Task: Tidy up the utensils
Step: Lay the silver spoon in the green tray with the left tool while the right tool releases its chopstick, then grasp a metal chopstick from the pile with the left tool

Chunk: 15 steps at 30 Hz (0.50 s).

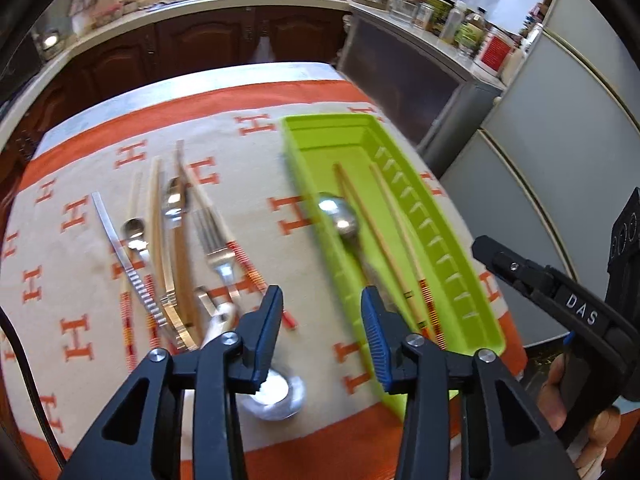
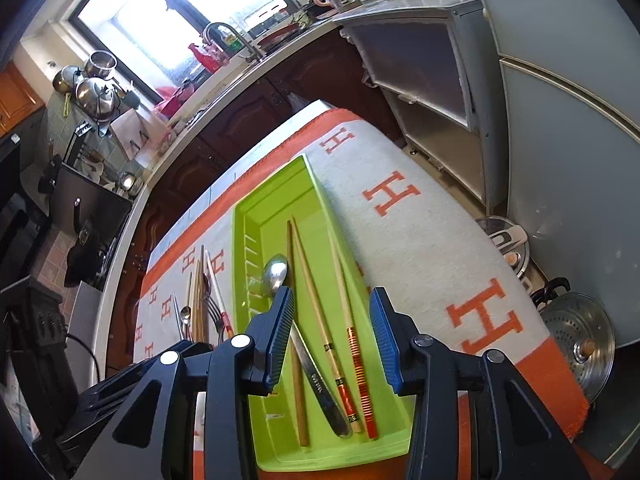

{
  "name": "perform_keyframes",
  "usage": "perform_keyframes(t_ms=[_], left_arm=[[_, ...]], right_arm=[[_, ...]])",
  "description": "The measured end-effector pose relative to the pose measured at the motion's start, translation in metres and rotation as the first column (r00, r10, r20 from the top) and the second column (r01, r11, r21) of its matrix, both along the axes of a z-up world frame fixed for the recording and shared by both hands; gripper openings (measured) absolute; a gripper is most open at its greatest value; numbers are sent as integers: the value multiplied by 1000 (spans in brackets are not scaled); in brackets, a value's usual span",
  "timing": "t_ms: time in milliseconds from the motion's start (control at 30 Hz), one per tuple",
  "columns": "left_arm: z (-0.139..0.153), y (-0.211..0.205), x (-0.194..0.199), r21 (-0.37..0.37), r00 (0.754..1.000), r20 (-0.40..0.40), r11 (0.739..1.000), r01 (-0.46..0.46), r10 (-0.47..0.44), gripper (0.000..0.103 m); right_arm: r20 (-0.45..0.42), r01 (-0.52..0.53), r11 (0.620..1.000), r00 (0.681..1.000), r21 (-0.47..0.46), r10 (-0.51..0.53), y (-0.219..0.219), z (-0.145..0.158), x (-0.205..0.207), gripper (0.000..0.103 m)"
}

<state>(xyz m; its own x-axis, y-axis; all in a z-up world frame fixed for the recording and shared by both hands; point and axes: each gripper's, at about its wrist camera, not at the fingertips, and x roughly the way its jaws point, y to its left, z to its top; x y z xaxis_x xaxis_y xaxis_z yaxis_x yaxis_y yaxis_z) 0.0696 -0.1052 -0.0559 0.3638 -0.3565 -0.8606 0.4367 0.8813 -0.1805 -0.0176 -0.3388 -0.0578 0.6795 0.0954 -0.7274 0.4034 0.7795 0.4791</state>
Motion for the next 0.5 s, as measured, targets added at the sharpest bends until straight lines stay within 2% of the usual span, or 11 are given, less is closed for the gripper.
perform_keyframes(t_ms=[200, 300, 500], left_arm=[[2, 61, -5, 30, 990, 25, 990, -139, 138, 41], [-1, 87, -6, 40, 978, 31, 978, -206, 205, 47], [-13, 126, 0, 41, 953, 13, 952, -303, 302, 48]], right_arm=[[-19, -71, 997, 997, -6, 71, 25, -6, 14, 40], [-27, -117, 993, 993, -18, 116, 43, -6, 23, 40], [-30, -206, 978, 978, -43, 205, 82, -2, 34, 40]])
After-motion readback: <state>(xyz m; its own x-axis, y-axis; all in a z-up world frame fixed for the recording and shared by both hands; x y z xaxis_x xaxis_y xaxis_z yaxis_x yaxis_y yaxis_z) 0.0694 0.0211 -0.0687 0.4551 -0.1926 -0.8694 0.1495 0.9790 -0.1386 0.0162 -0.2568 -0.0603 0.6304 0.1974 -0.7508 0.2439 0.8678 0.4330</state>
